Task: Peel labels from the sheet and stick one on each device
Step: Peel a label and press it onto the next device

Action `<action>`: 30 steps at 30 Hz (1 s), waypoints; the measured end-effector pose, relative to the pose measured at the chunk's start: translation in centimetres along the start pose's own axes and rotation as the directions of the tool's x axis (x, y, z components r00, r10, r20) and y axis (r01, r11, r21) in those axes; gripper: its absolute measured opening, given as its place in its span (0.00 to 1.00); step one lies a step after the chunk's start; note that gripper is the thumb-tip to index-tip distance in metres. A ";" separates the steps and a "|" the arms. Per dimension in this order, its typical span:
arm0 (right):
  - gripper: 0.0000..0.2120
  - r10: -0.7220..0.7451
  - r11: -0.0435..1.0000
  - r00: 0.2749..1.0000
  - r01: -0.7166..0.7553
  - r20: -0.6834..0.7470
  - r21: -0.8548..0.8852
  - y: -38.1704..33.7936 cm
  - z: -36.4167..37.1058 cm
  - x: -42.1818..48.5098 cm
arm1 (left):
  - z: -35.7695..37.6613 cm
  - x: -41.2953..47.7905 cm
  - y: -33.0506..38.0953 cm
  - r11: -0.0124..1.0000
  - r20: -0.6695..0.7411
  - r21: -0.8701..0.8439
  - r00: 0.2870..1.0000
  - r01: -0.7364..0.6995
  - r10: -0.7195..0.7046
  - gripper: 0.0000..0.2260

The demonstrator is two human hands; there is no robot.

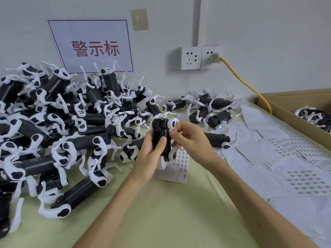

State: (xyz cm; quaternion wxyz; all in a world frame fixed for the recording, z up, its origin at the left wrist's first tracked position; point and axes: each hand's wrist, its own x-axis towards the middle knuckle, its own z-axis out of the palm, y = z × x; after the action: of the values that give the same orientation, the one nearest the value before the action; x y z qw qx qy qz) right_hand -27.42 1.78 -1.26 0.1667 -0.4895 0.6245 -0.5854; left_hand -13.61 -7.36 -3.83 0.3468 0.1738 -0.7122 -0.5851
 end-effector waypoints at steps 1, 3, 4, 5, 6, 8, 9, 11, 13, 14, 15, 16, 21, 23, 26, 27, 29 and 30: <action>0.07 0.011 1.000 1.000 -0.011 0.004 0.016 0.0 -0.1 0.0 | 0.0 0.0 0.0 1.000 0.001 0.005 1.000 -0.005 0.005 0.11; 0.08 0.035 0.998 0.999 -0.036 0.013 0.052 0.0 -0.2 0.1 | 0.1 -0.1 0.1 1.000 0.000 0.016 1.000 -0.011 0.011 0.11; 0.08 0.045 0.997 0.999 -0.046 0.015 0.069 0.0 -0.2 0.1 | 0.1 -0.1 0.2 1.000 -0.002 0.021 1.000 -0.014 0.014 0.10; 0.08 0.055 0.995 0.998 -0.056 0.015 0.087 0.0 -0.3 0.1 | 0.1 -0.1 0.2 1.000 0.000 0.023 1.000 -0.016 0.016 0.10; 0.08 0.066 0.992 0.998 -0.067 0.014 0.105 0.0 -0.3 0.1 | 0.1 -0.1 0.3 1.000 0.002 0.024 1.000 -0.015 0.015 0.09; 0.09 0.088 0.988 0.996 -0.089 0.012 0.124 -0.1 -0.3 0.1 | 0.1 -0.1 0.4 1.000 0.004 0.028 1.000 -0.012 0.012 0.09; 0.10 0.100 0.987 0.995 -0.100 0.009 0.125 -0.1 -0.3 0.1 | 0.1 -0.1 0.5 1.000 0.007 0.028 1.000 -0.012 0.012 0.09; 0.12 0.126 0.984 0.992 -0.125 -0.001 0.128 -0.3 -0.3 0.0 | 0.1 -0.2 0.6 1.000 0.009 0.013 1.000 -0.005 0.005 0.10; 0.13 0.143 0.979 0.990 -0.141 -0.001 0.150 -0.5 -0.4 0.0 | 0.1 -0.2 0.7 1.000 0.005 -0.006 1.000 0.000 0.000 0.11; 0.13 0.146 0.975 0.989 -0.145 0.006 0.167 -0.6 -0.5 0.0 | 0.1 -0.2 0.8 1.000 0.003 -0.017 1.000 0.006 -0.006 0.11; 0.12 0.148 0.971 0.989 -0.149 0.019 0.185 -0.7 -0.5 -0.1 | 0.2 -0.3 0.8 0.999 0.000 -0.033 1.000 0.018 -0.018 0.11; 0.11 0.150 0.967 0.988 -0.154 0.036 0.203 -0.8 -0.4 -0.1 | 0.2 -0.3 0.9 0.997 -0.003 -0.060 0.999 0.041 -0.042 0.10; 0.10 0.184 0.944 0.979 -0.202 0.093 0.261 -1.0 -0.1 -0.2 | 0.3 -0.4 1.2 0.951 0.022 -0.257 0.984 0.174 -0.174 0.12; 0.09 0.187 0.949 0.979 -0.202 0.083 0.241 -0.9 0.0 -0.1 | 0.3 -0.3 1.4 0.928 0.033 -0.314 0.979 0.201 -0.200 0.14; 0.06 0.182 0.962 0.982 -0.190 0.060 0.195 -0.4 0.3 -0.1 | 0.3 -0.2 1.7 0.889 0.066 -0.391 0.971 0.237 -0.230 0.22; 0.05 0.173 0.966 0.983 -0.181 0.059 0.184 -0.3 0.4 -0.2 | 0.2 -0.2 1.8 0.877 0.074 -0.410 0.967 0.251 -0.243 0.23; 0.08 0.132 0.973 0.989 -0.144 0.072 0.183 -0.2 0.6 -0.3 | 0.0 -0.1 1.8 0.856 0.079 -0.443 0.963 0.267 -0.259 0.22; 0.09 0.109 0.974 0.990 -0.123 0.085 0.188 -0.3 0.7 -0.4 | -0.1 -0.1 1.8 0.843 0.080 -0.464 0.960 0.273 -0.267 0.21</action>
State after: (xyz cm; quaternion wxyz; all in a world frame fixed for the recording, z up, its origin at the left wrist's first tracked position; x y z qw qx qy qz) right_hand -26.62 1.75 -1.34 0.2703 -0.4550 0.5858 -0.6138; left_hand -13.19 -6.95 -2.13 0.2885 0.1793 -0.5195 -0.7840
